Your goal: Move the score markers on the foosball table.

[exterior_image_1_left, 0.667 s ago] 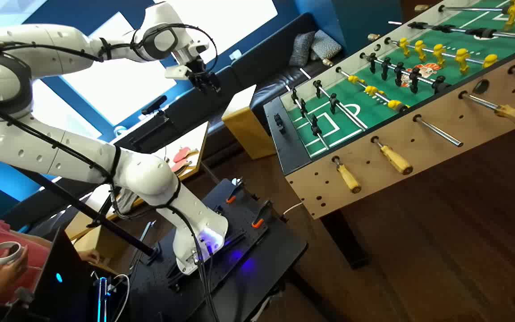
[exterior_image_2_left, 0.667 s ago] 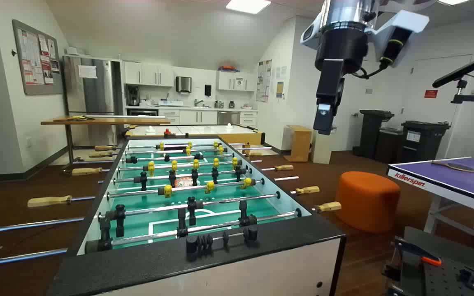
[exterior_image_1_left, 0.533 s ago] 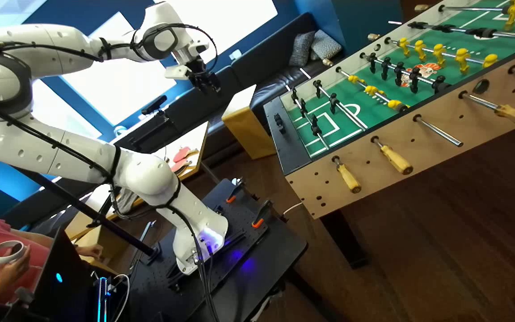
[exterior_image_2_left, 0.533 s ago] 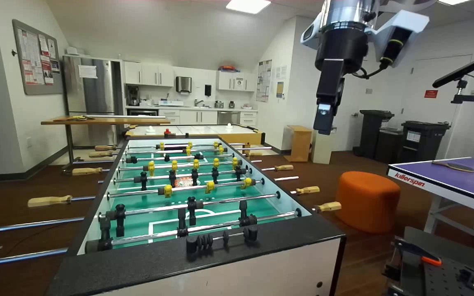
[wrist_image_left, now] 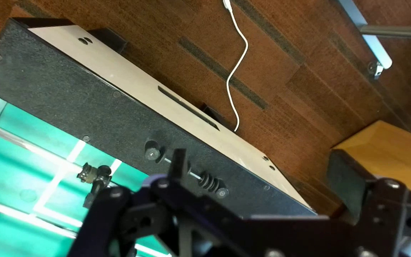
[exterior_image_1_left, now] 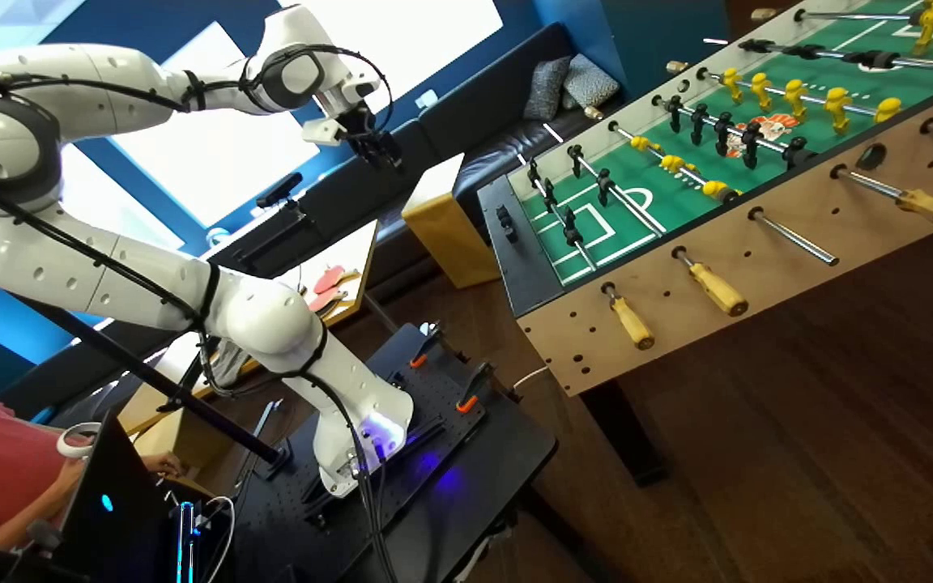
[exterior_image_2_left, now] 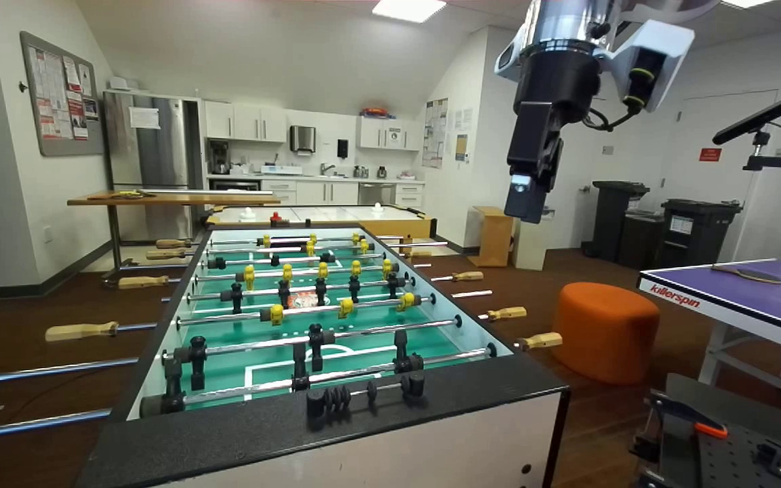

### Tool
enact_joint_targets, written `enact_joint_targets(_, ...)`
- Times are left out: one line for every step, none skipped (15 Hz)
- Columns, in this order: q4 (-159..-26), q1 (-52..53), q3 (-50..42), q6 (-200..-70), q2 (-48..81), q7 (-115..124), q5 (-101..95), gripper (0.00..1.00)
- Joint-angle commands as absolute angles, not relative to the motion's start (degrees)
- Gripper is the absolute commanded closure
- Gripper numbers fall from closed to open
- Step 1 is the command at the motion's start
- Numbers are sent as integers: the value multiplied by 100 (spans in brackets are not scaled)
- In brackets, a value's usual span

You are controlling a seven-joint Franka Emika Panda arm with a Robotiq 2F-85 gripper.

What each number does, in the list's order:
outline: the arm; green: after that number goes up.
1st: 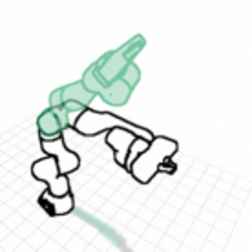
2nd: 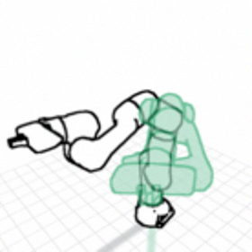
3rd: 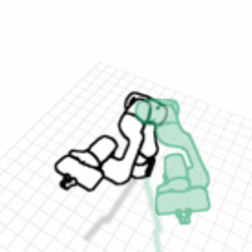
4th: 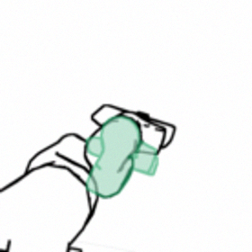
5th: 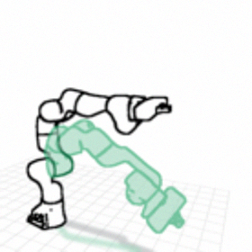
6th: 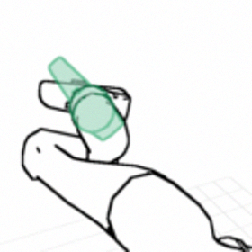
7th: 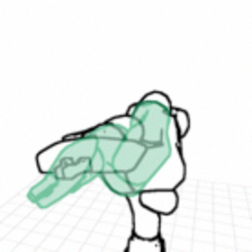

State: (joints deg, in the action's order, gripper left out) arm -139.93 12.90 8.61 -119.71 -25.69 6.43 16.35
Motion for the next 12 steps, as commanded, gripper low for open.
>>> enact_joint_targets(-13691,1003,1227,-12628,-1865,1600,1465,0)
enact_joint_targets(-13635,967,1318,-12893,-1650,1868,1445,0)
enact_joint_targets(-13576,937,1398,-13118,-1454,2119,1395,0)
enact_joint_targets(-13493,912,1483,-13326,-1212,2407,1326,0)
enact_joint_targets(-13421,884,1549,-13511,-1000,2693,1191,0)
enact_joint_targets(-13311,871,1602,-13634,-762,3002,1038,0)
enact_joint_targets(-13202,855,1641,-13753,-521,3326,828,0)
enact_joint_targets(-13051,871,1639,-13784,-266,3615,642,0)
enact_joint_targets(-12909,896,1623,-13803,-35,3926,420,0)
enact_joint_targets(-12741,944,1584,-13762,207,4235,192,0)
enact_joint_targets(-12589,1009,1533,-13700,401,4494,-13,0)
enact_joint_targets(-12431,1078,1476,-13645,595,4761,-221,0)
